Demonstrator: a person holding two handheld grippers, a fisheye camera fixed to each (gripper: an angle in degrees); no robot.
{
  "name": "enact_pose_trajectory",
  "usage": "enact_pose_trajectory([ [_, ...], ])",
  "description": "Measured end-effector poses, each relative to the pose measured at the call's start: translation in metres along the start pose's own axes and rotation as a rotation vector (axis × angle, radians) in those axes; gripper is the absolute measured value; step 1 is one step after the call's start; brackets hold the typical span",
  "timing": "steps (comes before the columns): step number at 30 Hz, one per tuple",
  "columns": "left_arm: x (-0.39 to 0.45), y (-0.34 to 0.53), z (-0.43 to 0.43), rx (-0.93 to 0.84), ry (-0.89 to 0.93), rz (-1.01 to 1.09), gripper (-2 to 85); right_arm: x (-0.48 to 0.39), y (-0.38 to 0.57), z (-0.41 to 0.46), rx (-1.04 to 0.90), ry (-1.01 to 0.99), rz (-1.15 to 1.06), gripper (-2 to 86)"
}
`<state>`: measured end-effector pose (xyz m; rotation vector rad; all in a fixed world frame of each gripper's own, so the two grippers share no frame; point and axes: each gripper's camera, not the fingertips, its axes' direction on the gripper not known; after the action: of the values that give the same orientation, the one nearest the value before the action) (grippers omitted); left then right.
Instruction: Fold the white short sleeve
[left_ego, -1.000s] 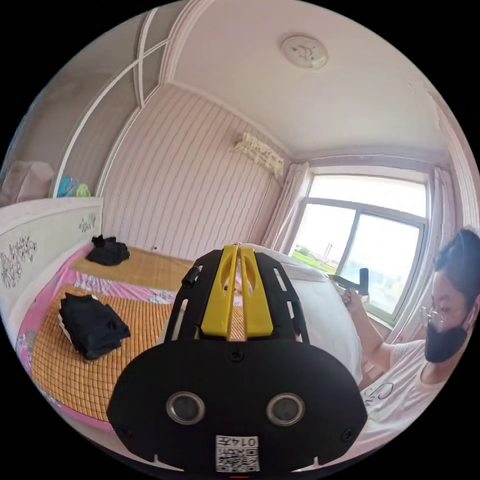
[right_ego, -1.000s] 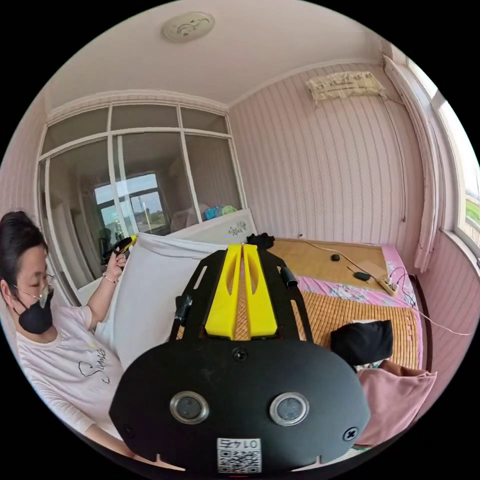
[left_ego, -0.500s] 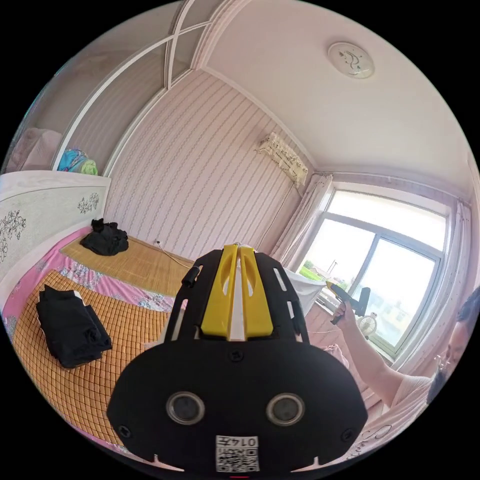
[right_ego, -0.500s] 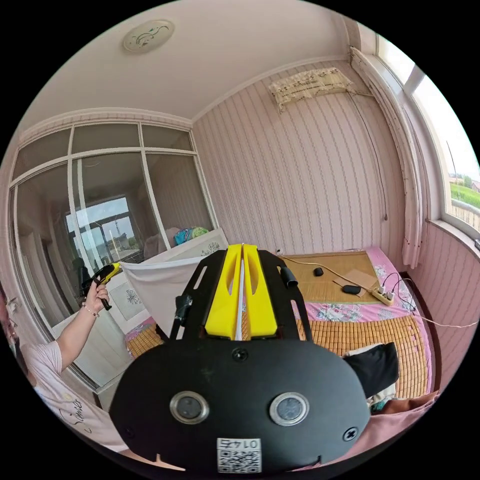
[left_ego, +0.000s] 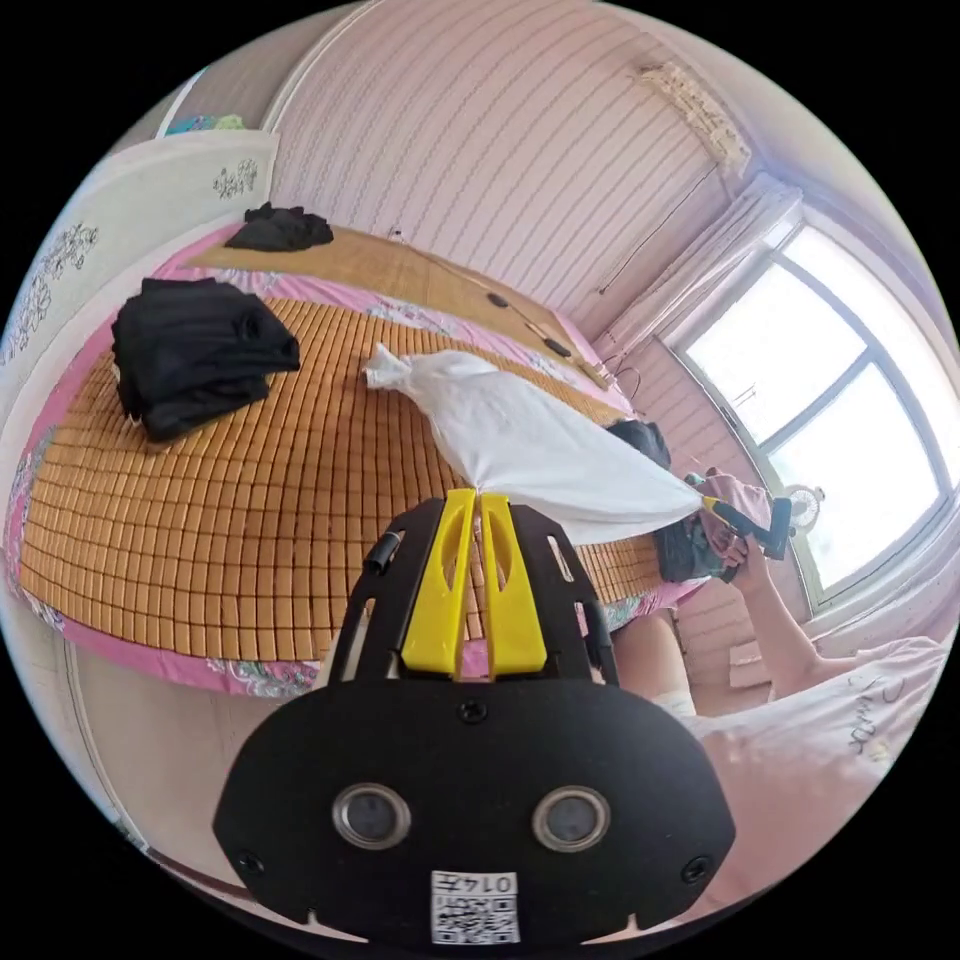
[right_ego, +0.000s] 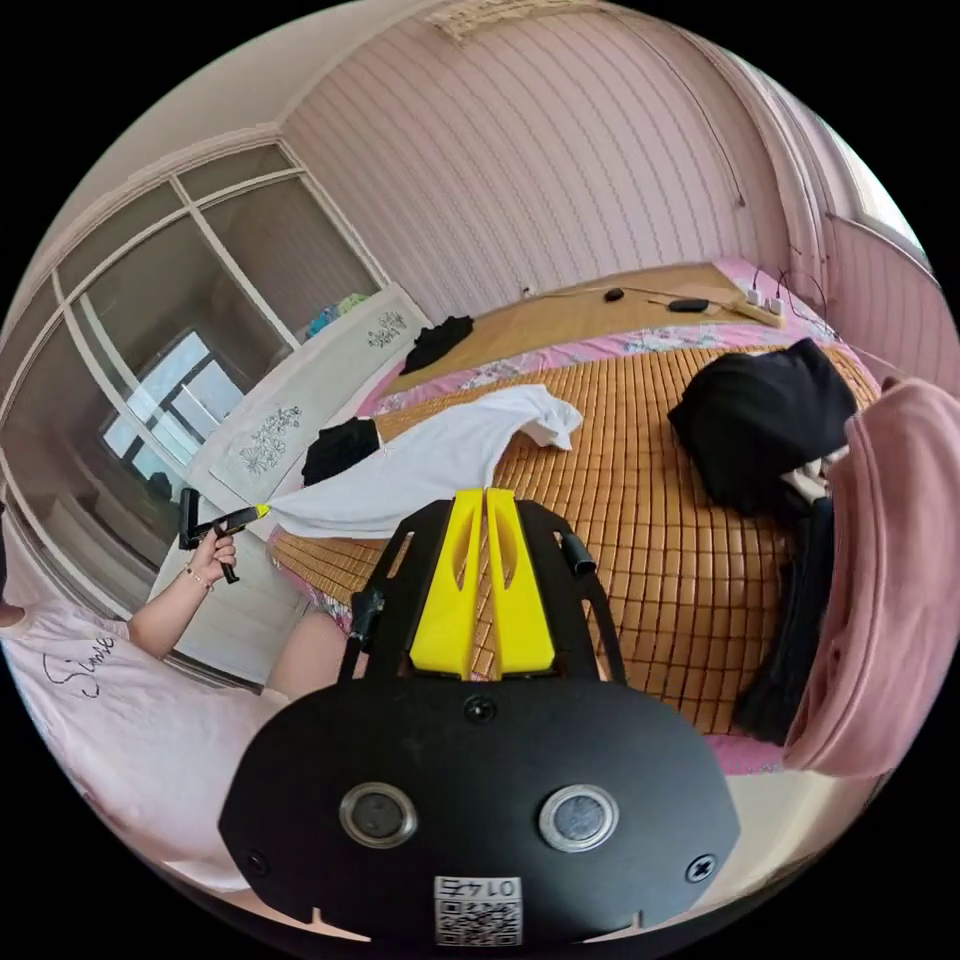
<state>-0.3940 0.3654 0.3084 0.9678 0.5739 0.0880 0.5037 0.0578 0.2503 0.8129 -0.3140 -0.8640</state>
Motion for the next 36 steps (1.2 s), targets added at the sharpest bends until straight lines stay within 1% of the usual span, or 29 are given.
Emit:
enact_pose_trajectory([
  [2, -0.021, 0.017, 0.039, -0.086, 0.000, -0.064, -1.0, 0.011, 0.017, 0.033, -0.082, 0.030, 0.062, 0.0],
  [7, -0.051, 0.048, 0.089, -0.213, -0.026, -0.145, -1.0, 0.019, 0.044, 0.103, -0.256, 0.095, 0.150, -0.1],
  [11, -0.066, 0.068, 0.114, -0.323, -0.058, -0.133, -1.0, 0.011, 0.053, 0.133, -0.353, 0.124, 0.150, -0.1],
  [14, -0.075, 0.078, 0.122, -0.367, -0.058, -0.130, -1.0, -0.001, 0.057, 0.151, -0.419, 0.143, 0.128, -0.2],
  [16, -0.079, 0.082, 0.124, -0.381, -0.055, -0.122, -1.0, -0.011, 0.059, 0.166, -0.484, 0.160, 0.102, -0.2],
  [21, -0.083, 0.089, 0.131, -0.438, -0.086, -0.057, -0.9, -0.033, 0.059, 0.193, -0.569, 0.164, 0.059, -0.1],
  [25, -0.089, 0.095, 0.142, -0.466, -0.102, -0.066, -0.3, -0.049, 0.056, 0.223, -0.636, 0.173, 0.063, -0.2],
  [28, -0.097, 0.099, 0.148, -0.483, -0.095, -0.110, 2.1, -0.059, 0.050, 0.242, -0.671, 0.149, 0.089, -0.4],
  [31, -0.100, 0.100, 0.142, -0.464, -0.114, -0.104, 3.8, -0.074, 0.043, 0.256, -0.694, 0.249, 0.056, -0.8],
  [36, -0.106, 0.089, 0.133, -0.399, -0.117, -0.080, 4.0, -0.104, 0.015, 0.279, -0.694, 0.278, -0.019, -0.8],
])
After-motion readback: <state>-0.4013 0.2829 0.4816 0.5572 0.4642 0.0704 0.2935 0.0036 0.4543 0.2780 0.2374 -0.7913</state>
